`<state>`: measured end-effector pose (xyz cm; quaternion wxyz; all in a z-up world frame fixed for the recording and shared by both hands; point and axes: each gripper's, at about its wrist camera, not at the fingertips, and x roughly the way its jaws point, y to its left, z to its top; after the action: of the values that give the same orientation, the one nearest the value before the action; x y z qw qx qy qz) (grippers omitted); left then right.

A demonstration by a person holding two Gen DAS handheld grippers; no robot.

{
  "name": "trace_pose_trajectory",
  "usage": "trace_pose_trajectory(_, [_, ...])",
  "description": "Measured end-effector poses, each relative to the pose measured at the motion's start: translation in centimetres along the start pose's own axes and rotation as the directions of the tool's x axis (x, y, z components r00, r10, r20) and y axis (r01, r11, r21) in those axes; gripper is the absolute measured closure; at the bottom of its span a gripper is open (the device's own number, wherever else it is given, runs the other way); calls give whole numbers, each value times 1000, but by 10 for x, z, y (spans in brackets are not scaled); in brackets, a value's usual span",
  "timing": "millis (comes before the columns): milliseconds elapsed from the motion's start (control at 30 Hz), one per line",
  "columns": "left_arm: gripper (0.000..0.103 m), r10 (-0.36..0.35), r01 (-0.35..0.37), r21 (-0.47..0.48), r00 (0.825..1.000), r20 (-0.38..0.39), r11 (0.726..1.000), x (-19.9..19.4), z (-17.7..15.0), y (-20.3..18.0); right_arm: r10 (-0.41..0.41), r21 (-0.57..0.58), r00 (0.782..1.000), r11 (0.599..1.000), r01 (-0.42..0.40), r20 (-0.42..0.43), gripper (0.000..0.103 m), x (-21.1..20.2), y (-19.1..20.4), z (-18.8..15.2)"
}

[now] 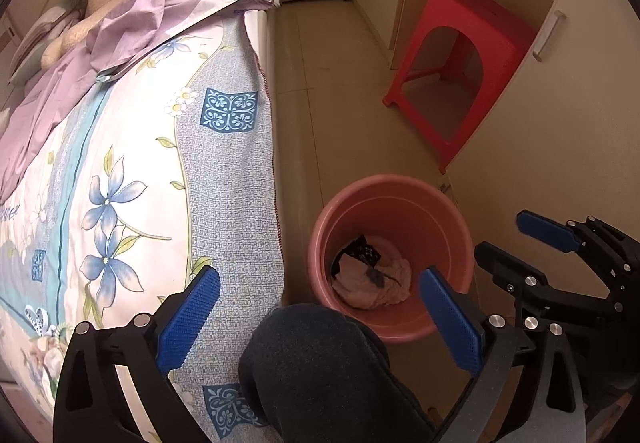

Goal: Collect trash
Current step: 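Open both tools to drop the cloth and cord into the bucket, then move both tools back toward the remaining items on the bed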

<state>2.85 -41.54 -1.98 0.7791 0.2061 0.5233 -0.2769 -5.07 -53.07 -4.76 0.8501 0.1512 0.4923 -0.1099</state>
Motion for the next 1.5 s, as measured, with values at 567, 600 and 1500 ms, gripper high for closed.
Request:
trace_pose_trajectory(567, [5, 69, -60, -198, 997, 39, 978, -44, -42, 78, 109, -99, 994, 989, -107, 15, 29, 6, 70, 13])
trace_pose_trajectory(600, [5, 77, -67, -211, 996, 39, 975, -46, -46, 82, 115, -113, 993, 987, -112, 13, 29, 5, 78, 13])
trace_pose_trajectory(1500, [5, 184, -140, -493, 982, 43, 859, -106, -158, 213, 235, -419, 970, 876, -241, -66, 29, -15, 259, -20])
